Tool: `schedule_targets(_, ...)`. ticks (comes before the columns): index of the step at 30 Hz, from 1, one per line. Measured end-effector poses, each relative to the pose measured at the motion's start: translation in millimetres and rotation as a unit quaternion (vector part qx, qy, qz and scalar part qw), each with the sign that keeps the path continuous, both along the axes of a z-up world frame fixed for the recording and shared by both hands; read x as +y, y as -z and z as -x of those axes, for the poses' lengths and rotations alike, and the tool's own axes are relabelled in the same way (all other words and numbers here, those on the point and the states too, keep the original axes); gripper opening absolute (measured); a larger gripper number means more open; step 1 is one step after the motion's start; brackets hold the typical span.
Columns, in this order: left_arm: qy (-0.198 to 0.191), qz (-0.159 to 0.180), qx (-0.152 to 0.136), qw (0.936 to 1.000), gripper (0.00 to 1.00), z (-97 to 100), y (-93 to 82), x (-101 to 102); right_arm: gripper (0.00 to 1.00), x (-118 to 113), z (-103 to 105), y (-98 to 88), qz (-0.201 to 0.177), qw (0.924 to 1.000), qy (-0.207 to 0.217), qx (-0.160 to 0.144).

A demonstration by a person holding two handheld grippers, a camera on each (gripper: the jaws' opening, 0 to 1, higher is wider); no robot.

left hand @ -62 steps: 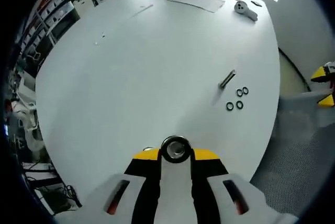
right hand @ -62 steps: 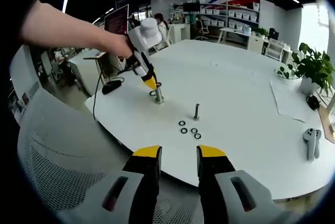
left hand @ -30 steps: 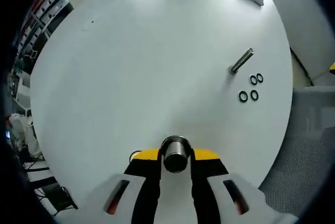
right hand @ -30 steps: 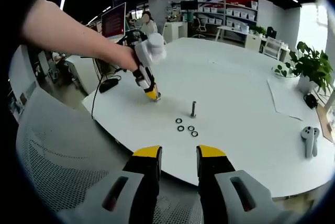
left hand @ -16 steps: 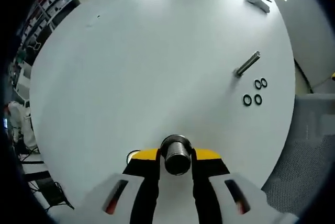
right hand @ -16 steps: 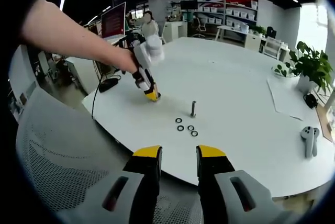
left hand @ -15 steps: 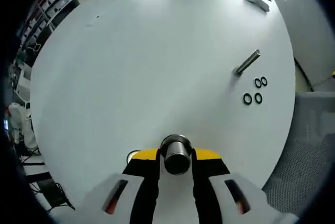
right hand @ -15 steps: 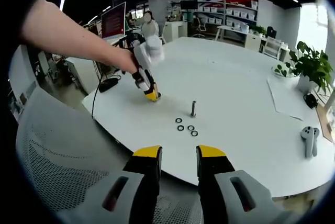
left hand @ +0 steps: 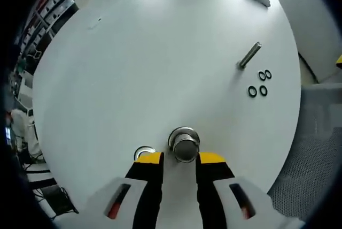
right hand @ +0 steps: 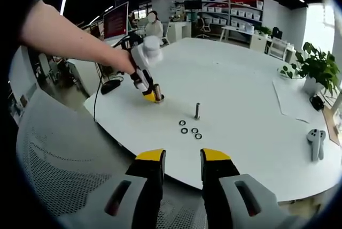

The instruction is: Place the washer onto the threaded stud by aligning its center hole with the stud, sliding it down to the base, and recovering from edge contact or off-axis alignment until the washer reaches the visible bottom stop.

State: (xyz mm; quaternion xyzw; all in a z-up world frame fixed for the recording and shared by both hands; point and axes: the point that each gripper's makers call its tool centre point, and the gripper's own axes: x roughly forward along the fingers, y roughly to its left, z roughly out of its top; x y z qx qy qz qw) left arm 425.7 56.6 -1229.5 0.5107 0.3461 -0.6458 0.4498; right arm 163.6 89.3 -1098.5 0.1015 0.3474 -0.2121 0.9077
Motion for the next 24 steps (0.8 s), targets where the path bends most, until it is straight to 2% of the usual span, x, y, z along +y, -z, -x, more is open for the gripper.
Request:
schedule_targets(6, -0.011, -0.01, 0.001, 0.9999, 0.19, -10.6, -1.4, 9.1, 0.29, -0.6, -0.4, 0.0, 0.001, 1.0, 0.0, -0.001)
schedule_targets(8, -0.017, -0.01, -0.002, 0.9998, 0.19, -21.1, 1.4, 11.7, 0.29, -0.8, -0.3, -0.1, 0.001, 1.0, 0.0, -0.001)
schedule_targets(11, -0.03, -0.009, -0.006, 0.9995, 0.2, -21.4, -0.4, 14.4, 0.29, -0.4, -0.3, 0.0, 0.001, 1.0, 0.0, -0.001)
schedule_targets(16, -0.05, 0.003, -0.004, 0.9988, 0.21, -29.4, -4.2, 9.7, 0.29, -0.1, 0.4, -0.1, 0.001, 1.0, -0.001, 0.001)
schedule_targets(19, -0.062, 0.009, -0.002, 0.998, 0.22, -41.6, -2.9, 5.2, 0.29, 0.2, 0.9, 0.0, 0.001, 1.0, -0.001, 0.003)
schedule_targets(24, -0.071, 0.012, 0.004, 0.9974, 0.24, -40.3, -1.8, 5.3, 0.29, 0.0, 1.1, 0.5, 0.001, 1.0, -0.001, 0.004)
